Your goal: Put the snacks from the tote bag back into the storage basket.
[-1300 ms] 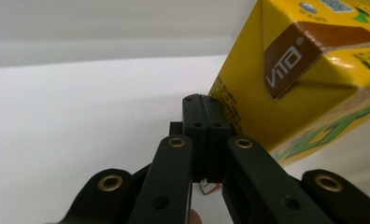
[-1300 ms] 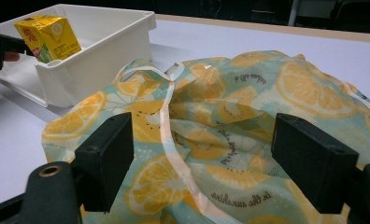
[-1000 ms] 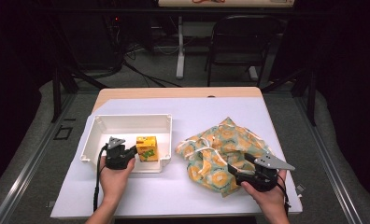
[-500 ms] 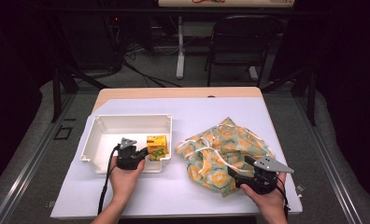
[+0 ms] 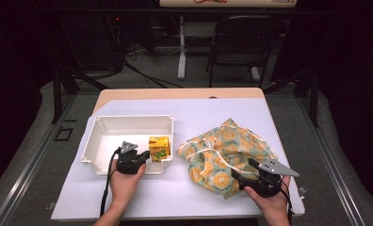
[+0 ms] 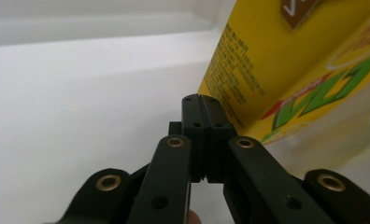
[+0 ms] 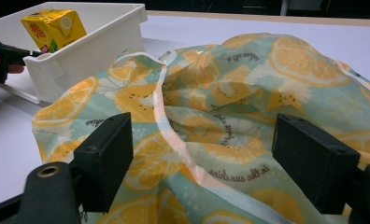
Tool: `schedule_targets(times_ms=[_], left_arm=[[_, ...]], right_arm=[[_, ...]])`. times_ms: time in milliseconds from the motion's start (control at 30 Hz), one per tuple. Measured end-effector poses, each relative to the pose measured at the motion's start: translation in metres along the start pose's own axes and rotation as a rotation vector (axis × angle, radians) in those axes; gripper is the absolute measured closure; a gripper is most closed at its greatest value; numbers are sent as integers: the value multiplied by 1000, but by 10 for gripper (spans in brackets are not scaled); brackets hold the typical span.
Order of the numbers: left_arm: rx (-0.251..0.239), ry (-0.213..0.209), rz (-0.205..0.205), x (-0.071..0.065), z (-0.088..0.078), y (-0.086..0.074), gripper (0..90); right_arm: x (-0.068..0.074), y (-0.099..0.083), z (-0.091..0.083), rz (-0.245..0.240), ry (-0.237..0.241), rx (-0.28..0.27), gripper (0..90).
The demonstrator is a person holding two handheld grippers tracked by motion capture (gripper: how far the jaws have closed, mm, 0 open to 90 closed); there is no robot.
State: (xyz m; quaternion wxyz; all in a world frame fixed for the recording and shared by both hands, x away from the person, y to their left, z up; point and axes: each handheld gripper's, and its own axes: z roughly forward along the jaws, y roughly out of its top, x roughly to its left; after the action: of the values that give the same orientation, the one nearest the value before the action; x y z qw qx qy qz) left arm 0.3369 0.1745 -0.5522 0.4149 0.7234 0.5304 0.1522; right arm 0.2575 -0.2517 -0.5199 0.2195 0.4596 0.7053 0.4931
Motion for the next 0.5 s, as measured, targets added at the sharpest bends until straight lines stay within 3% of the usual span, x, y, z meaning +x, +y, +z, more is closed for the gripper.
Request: schedule_targets(times_ms=[67,133,167,233,267,333,400,433,500], left_arm=[[-8,-38,-11,2,-7,-4,725],[-5,-47,-6,3,-11,-5,621],[-26,-59,-2,6,-18,-7,552],[-43,-63,-9,8,-22,-8,457],[-53,-69,-16,10,-27,-9,457],[-75,-68,-36,14,-39,-11,266],[-77,-62,-37,15,-45,-12,165],[-79,-50,-28,16,-52,-13,165],[-82,-17,-24,19,-65,-17,8]], right_arm=[[-2,0,-1,4,-4,-5,200],[-3,0,-1,0,-6,2,200],[-5,0,-1,6,-8,0,200],[-5,0,-2,8,-7,1,199],[-5,0,-2,8,-7,1,199],[-4,-1,-1,1,-1,0,197],[-5,-1,0,-5,3,9,193],[-5,-1,0,-5,3,9,193],[-5,-1,2,-9,11,16,191]])
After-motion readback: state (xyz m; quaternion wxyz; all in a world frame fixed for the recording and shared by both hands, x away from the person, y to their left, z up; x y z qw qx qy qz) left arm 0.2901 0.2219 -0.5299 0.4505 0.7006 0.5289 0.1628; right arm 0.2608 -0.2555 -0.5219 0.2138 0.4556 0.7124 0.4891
